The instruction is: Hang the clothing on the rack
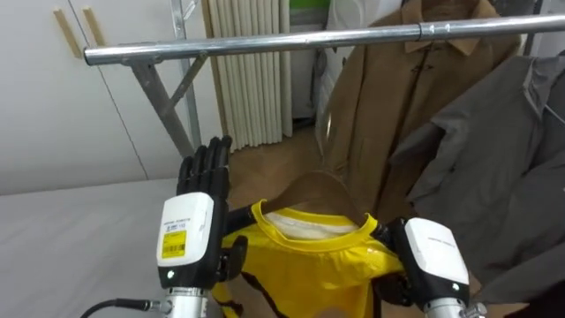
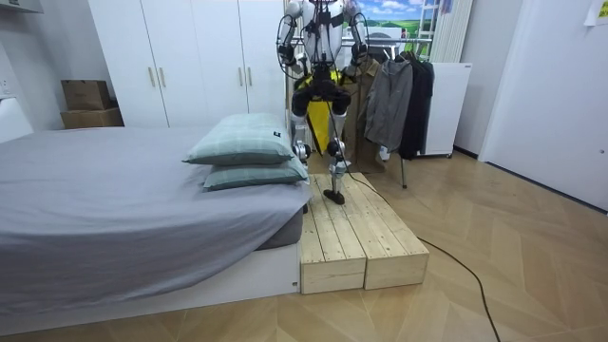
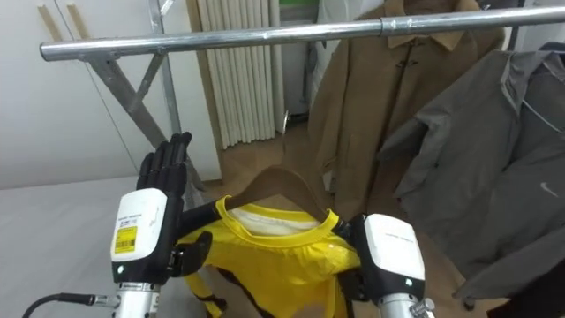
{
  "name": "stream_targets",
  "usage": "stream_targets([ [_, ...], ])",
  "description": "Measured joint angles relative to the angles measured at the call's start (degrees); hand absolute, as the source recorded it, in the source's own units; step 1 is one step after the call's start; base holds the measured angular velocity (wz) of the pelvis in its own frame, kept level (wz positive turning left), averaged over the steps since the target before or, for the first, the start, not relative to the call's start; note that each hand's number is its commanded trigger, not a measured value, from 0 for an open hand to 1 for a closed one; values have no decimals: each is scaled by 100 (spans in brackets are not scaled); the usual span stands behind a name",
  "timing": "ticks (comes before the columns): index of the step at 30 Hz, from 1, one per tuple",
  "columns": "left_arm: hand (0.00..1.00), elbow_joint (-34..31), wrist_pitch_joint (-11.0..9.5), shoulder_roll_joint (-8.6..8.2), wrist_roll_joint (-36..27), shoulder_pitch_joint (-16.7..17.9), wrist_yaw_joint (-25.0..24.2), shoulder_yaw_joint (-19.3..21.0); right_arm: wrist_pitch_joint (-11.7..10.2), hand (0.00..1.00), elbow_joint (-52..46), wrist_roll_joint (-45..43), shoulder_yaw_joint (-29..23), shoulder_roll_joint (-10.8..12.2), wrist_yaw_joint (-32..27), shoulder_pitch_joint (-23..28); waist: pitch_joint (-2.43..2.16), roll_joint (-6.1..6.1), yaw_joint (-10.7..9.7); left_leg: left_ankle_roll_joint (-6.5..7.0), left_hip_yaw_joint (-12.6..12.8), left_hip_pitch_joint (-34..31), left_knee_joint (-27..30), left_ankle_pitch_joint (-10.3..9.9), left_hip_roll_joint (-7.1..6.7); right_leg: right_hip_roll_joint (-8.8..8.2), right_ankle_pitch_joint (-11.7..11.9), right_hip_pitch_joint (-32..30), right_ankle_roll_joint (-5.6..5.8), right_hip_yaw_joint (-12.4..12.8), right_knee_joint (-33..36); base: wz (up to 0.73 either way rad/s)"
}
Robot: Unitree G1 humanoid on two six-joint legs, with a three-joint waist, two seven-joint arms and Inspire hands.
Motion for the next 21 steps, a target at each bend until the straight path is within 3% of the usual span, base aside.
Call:
stream_targets([
  [8,0,-5,-118,-53,-49,-118,3,227,34,100,-29,-20,4,42,23,-27,-1,-2,29,0,-35,-50,-92,1,0,55,-6,-40,-1,2,-1,-1],
  [18,0,-147,-117,-64,47,-98,-122,506,8,100,-457,-41,-17,34,21,-29,-16,-150,256,0,-39,-31,-99,2,0,39,-11,-8,-12,-84,-24,2],
  [21,0,-182,-126,-66,-19,-96,-156,531,5,100,-457,-51,-35,32,22,-26,-23,-160,234,0,-170,10,-100,2,0,7,-3,92,-23,-177,-109,13],
])
